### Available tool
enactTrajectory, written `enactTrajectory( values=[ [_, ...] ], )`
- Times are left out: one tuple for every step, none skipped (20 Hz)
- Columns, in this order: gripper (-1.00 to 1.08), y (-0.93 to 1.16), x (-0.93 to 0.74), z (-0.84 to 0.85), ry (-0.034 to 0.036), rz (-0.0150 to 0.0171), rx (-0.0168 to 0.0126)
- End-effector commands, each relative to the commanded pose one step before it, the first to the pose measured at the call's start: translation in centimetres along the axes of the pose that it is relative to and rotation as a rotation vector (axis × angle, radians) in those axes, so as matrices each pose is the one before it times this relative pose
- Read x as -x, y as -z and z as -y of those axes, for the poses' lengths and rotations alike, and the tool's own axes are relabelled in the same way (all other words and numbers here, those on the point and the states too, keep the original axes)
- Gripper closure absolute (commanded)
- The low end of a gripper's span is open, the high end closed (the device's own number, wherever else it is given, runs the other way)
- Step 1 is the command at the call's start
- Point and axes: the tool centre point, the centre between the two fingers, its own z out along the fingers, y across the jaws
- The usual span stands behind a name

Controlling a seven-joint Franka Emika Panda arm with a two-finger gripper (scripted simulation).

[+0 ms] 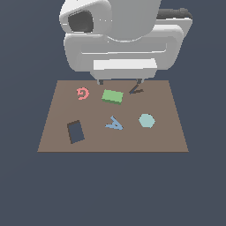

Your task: Insert a designated object into the corresponding slot on a board.

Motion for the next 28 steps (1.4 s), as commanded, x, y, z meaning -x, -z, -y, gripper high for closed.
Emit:
enactTrajectory(
  values=[
    [-0.92,0.000,0.000,-0.001,0.00000,0.00000,0.00000],
    [-0.92,-0.007,0.004,0.002,0.00069,0.00001,-0.00001],
    [-0.92,-0.022,0.011,0.005,0.00207,0.00006,-0.00006],
    [-0.92,-0.037,0.018,0.012,0.00352,0.00010,-0.00010],
    [-0.92,-0.052,0.025,0.011,0.00483,0.00014,-0.00014],
    [-0.92,-0.067,0.032,0.014,0.00621,0.00018,-0.00018],
    [-0.92,-0.082,0.039,0.019,0.00762,0.00022,-0.00023],
    [-0.92,-0.097,0.047,0.022,0.00900,0.00026,-0.00027],
    [-0.92,-0.112,0.054,0.025,0.01037,0.00030,-0.00031],
    [-0.92,-0.127,0.061,0.031,0.01179,0.00035,-0.00035],
    [-0.92,-0.142,0.068,0.032,0.01313,0.00039,-0.00039],
    [-0.92,-0.157,0.075,0.037,0.01454,0.00043,-0.00043],
    [-0.92,-0.172,0.083,0.039,0.01590,0.00047,-0.00047],
    [-0.92,-0.187,0.090,0.043,0.01729,0.00051,-0.00051],
    [-0.92,-0.201,0.097,0.046,0.01867,0.00055,-0.00055],
    [-0.92,-0.216,0.104,0.050,0.02004,0.00059,-0.00060],
    [-0.92,-0.231,0.112,0.053,0.02142,0.00063,-0.00064],
    [-0.92,-0.246,0.119,0.056,0.02280,0.00067,-0.00068],
    [-0.92,-0.261,0.126,0.059,0.02418,0.00071,-0.00072],
    [-0.92,-0.276,0.133,0.063,0.02556,0.00075,-0.00076],
    [-0.92,-0.291,0.141,0.066,0.02694,0.00079,-0.00080],
    [-0.92,-0.306,0.148,0.070,0.02833,0.00083,-0.00084],
    [-0.92,-0.321,0.155,0.072,0.02971,0.00087,-0.00089],
    [-0.92,-0.336,0.163,0.076,0.03110,0.00091,-0.00093],
    [-0.92,-0.351,0.170,0.079,0.03250,0.00095,-0.00097],
    [-0.92,-0.366,0.178,0.082,0.03391,0.00100,-0.00101],
    [-0.92,-0.382,0.185,0.085,0.03532,0.00104,-0.00105],
    [-0.92,-0.397,0.193,0.088,0.03674,0.00108,-0.00110]
  ],
)
